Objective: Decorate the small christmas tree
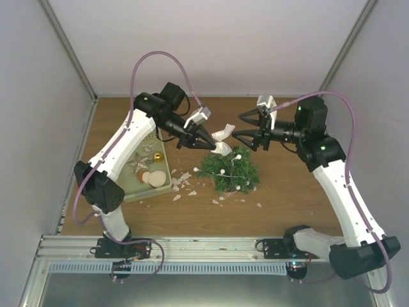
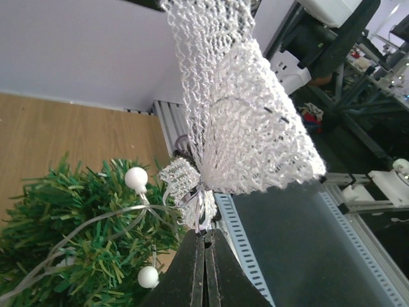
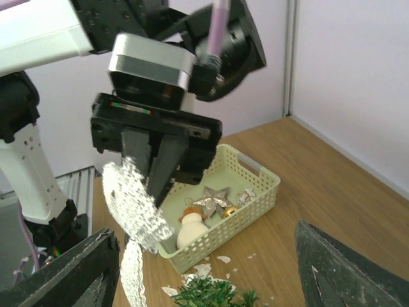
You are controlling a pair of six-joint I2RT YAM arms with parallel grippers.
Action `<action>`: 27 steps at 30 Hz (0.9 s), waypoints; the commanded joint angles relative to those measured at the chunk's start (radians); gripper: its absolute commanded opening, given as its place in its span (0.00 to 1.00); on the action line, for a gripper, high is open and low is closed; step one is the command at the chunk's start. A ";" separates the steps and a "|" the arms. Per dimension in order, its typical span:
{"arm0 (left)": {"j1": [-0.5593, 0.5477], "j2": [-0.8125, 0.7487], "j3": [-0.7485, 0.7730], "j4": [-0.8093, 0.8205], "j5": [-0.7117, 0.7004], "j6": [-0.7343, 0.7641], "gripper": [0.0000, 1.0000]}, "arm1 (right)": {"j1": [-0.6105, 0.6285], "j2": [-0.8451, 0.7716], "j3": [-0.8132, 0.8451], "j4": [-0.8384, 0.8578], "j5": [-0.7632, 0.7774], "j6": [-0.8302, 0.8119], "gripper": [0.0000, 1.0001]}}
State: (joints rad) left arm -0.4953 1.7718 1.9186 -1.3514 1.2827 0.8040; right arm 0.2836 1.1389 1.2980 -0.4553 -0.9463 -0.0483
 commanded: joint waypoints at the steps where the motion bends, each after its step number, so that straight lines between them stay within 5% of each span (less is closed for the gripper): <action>1: -0.013 -0.020 -0.039 -0.006 0.049 0.015 0.00 | 0.026 -0.001 0.032 0.008 -0.070 -0.019 0.72; 21: -0.019 -0.002 -0.018 -0.006 0.011 0.004 0.00 | 0.117 0.049 0.056 -0.076 -0.033 -0.071 0.24; 27: -0.019 0.009 -0.015 -0.006 0.006 0.000 0.07 | 0.117 0.045 0.055 -0.062 -0.035 -0.068 0.10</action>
State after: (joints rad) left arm -0.5045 1.7721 1.8866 -1.3544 1.2839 0.8021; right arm 0.3904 1.1854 1.3373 -0.5255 -0.9802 -0.1123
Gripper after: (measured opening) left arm 0.052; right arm 0.148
